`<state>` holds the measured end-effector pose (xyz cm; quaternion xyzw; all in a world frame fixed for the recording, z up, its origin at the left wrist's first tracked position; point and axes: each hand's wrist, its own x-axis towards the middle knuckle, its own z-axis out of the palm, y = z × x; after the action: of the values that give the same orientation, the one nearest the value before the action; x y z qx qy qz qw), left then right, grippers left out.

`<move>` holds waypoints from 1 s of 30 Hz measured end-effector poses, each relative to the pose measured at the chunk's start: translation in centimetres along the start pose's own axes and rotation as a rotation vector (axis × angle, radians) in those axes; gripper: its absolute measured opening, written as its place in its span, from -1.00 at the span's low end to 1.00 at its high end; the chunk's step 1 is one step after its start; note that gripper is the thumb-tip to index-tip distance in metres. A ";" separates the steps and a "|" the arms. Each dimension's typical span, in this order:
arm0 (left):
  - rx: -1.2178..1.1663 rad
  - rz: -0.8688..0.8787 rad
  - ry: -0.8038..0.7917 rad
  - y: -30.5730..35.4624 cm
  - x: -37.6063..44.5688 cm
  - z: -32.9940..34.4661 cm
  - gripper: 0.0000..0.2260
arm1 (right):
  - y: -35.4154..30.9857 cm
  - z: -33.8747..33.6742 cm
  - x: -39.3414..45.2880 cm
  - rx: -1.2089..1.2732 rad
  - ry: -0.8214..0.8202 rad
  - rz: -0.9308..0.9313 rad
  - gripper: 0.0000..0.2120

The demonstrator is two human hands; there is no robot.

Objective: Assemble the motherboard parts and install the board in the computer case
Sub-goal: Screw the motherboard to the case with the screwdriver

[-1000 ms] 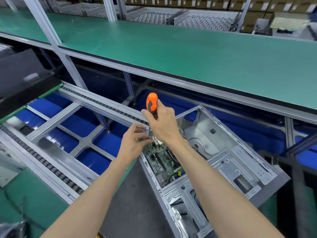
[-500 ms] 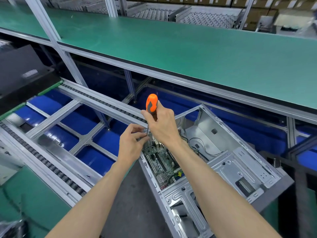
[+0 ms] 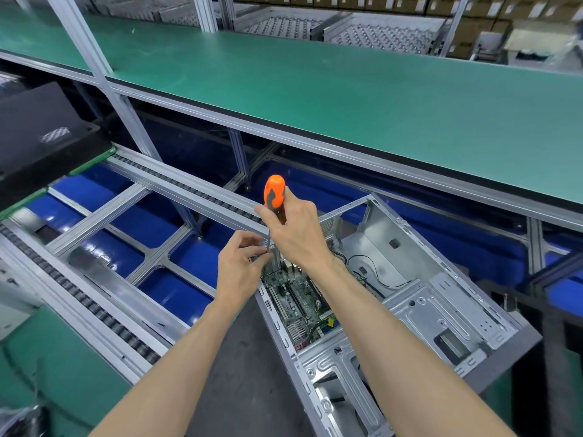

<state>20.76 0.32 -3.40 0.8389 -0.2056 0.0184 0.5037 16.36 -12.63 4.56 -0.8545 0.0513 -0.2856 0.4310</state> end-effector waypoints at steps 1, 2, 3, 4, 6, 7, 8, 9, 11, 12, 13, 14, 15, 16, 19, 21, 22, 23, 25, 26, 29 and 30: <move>0.018 0.011 0.001 -0.1 0.1 0.0 -0.79 | 0.0 0.0 0.0 0.002 -0.006 0.003 -0.77; 0.031 0.021 0.002 -0.1 0.1 0.1 -0.80 | 0.0 0.1 0.0 0.005 -0.016 0.006 -0.77; 0.038 0.026 0.005 -0.2 0.1 0.1 -0.80 | 0.0 0.0 0.1 0.007 -0.028 0.008 -0.77; 0.038 0.026 0.009 -0.2 0.1 0.1 -0.80 | -0.1 0.0 0.1 0.007 -0.043 0.008 -0.77; -0.012 -0.005 0.005 -0.2 -0.1 0.0 -0.78 | -0.2 -0.1 0.3 0.007 -0.072 -0.010 -0.74; -0.058 -0.038 -0.003 -0.1 -0.2 0.0 -0.76 | -0.3 -0.1 0.4 0.000 -0.083 -0.025 -0.73; -0.088 -0.067 -0.010 -0.1 -0.2 0.0 -0.75 | -0.5 0.0 0.5 -0.019 -0.088 -0.036 -0.71; -0.098 -0.084 -0.012 -0.1 -0.2 0.0 -0.76 | -0.8 -0.1 0.7 -0.049 -0.084 -0.045 -0.69; -0.078 -0.099 -0.012 -0.2 -0.1 0.1 -0.78 | -1.1 -0.3 0.9 -0.111 -0.074 -0.064 -0.69; -0.071 -0.109 -0.015 -0.2 0.0 0.2 -0.79 | -1.3 -0.5 1.0 -0.114 -0.074 -0.074 -0.72; -0.070 -0.119 -0.020 -0.3 0.0 0.2 -0.79 | -1.5 -0.8 1.2 -0.102 -0.079 -0.088 -0.76; -0.071 -0.132 -0.026 -0.4 0.1 0.2 -0.79 | -1.8 -1.1 1.3 -0.100 -0.093 -0.103 -0.74; -0.075 -0.144 -0.031 -0.5 0.1 0.3 -0.78 | -2.1 -1.3 1.4 -0.115 -0.109 -0.125 -0.67; -0.075 -0.151 -0.036 -0.6 0.1 0.3 -0.77 | -2.5 -1.4 1.6 -0.149 -0.119 -0.153 -0.60; -0.065 -0.143 -0.035 -0.6 0.1 0.3 -0.72 | -3.5 -1.5 1.8 -0.277 -0.100 -0.221 -0.56; -0.050 -0.136 -0.021 -0.5 0.2 0.3 -0.68 | -4.0 -1.4 1.8 -0.404 -0.079 -0.239 -0.62; -0.035 -0.118 -0.012 -0.4 0.2 0.3 -0.64 | -4.2 -1.4 1.8 -0.467 -0.071 -0.246 -0.65; -0.021 -0.094 -0.005 -0.4 0.2 0.3 -0.60 | -4.3 -1.4 1.9 -0.512 -0.064 -0.255 -0.66; -0.003 -0.059 0.006 -0.5 0.1 0.4 -0.56 | -4.7 -1.8 2.1 -0.522 -0.072 -0.268 -0.69; 0.003 -0.051 0.013 -0.5 0.0 0.4 -0.55 | -4.8 -2.1 2.2 -0.484 -0.095 -0.273 -0.72; 0.044 -0.031 0.022 -0.4 0.0 0.5 -0.58 | -4.9 -2.6 2.3 -0.395 -0.167 -0.253 -0.84; 0.070 -0.023 0.015 -0.4 0.0 0.5 -0.63 | -5.0 -2.7 2.4 -0.424 -0.169 -0.238 -0.85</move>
<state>20.83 0.00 -3.98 0.8582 -0.1911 0.0261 0.4756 16.14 -12.22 10.65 -0.9466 -0.0273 -0.2447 0.2082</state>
